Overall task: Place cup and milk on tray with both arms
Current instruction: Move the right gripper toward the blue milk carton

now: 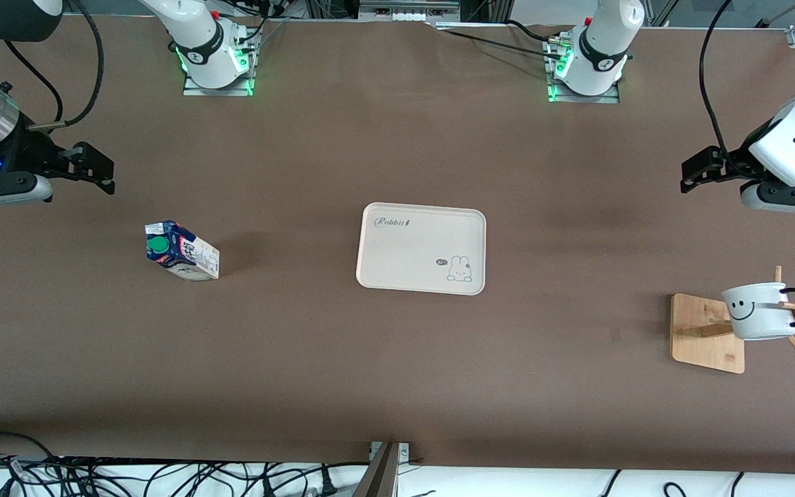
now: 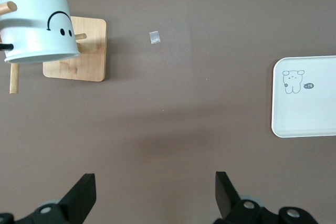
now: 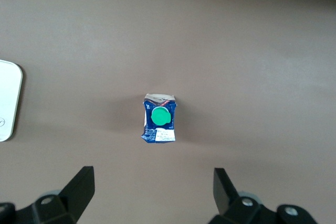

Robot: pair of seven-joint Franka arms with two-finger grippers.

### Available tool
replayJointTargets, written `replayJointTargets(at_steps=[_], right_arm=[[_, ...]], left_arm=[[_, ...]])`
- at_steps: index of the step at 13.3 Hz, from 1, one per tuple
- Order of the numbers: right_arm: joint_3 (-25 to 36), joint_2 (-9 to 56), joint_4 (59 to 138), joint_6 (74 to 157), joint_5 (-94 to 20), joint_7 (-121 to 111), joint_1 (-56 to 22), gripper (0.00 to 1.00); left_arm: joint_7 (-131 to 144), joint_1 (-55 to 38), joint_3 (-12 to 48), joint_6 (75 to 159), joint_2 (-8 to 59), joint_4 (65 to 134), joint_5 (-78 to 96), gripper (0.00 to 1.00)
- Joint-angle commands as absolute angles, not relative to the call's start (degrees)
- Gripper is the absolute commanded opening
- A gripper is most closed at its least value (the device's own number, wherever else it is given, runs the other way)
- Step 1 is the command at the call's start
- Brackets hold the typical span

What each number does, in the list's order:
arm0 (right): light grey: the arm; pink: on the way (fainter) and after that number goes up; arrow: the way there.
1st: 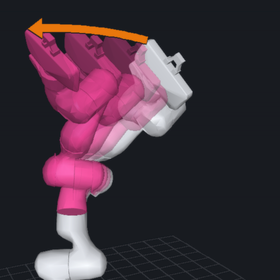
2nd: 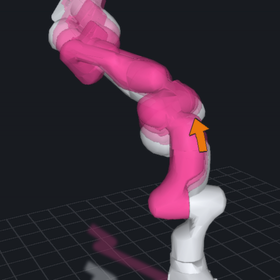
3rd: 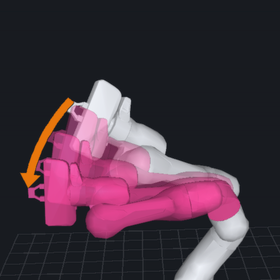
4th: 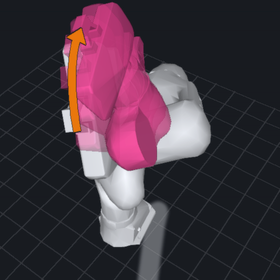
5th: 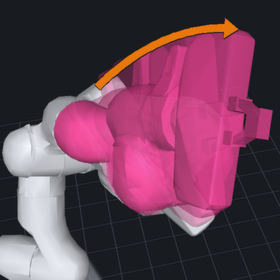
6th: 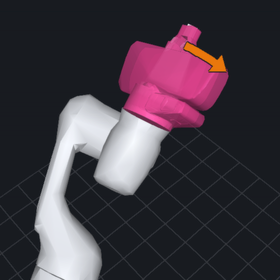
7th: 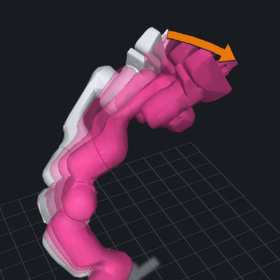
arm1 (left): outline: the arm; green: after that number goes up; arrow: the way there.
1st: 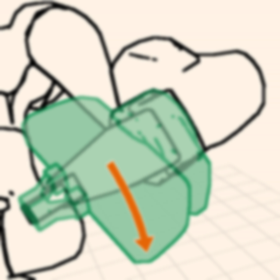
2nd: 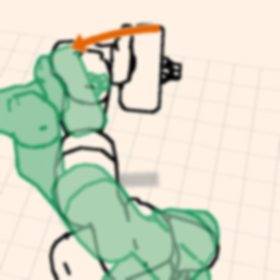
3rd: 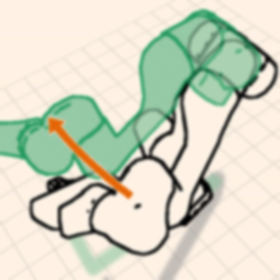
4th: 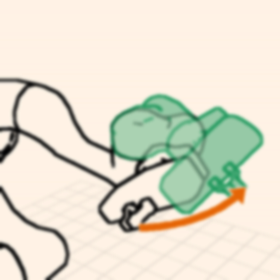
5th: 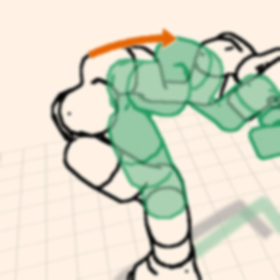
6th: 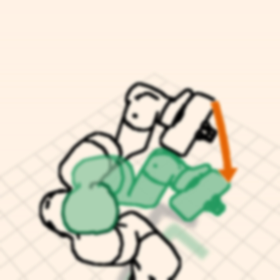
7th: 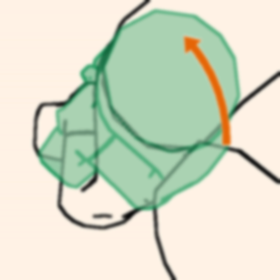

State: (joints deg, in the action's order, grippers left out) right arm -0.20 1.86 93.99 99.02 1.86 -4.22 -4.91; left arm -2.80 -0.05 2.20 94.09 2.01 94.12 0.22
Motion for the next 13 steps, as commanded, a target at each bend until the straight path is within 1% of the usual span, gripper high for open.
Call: replayJointTargets(at_steps=[1, 9, 11, 13], right_arm=[[-0.3, 1.7, 94.0, 98.9, 0.9, -3.2, -4.6, 1.0], [-0.1, 2.5, 93.3, 99.2, 0.8, -3.2, -4.3, 1.0], [-0.2, 5.1, 93.2, 99.7, 1.4, -4.1, -4.3, 1.0], [-0.2, 6.3, 93.1, 99.7, 1.9, -4.1, -4.5, 1.0]], left_arm=[[-3.3, 0.1, 2.2, 92.6, 2.9, 91.9, 1.1, 1.0], [-3.3, 0.2, 2.2, 92.6, 3.0, 91.9, 1.1, 1.0], [-3.3, 0.2, 2.2, 92.6, 3.0, 91.9, 1.1, 1.0], [-3.3, 0.2, 2.2, 92.6, 3.0, 91.9, 1.1, 1.0]])
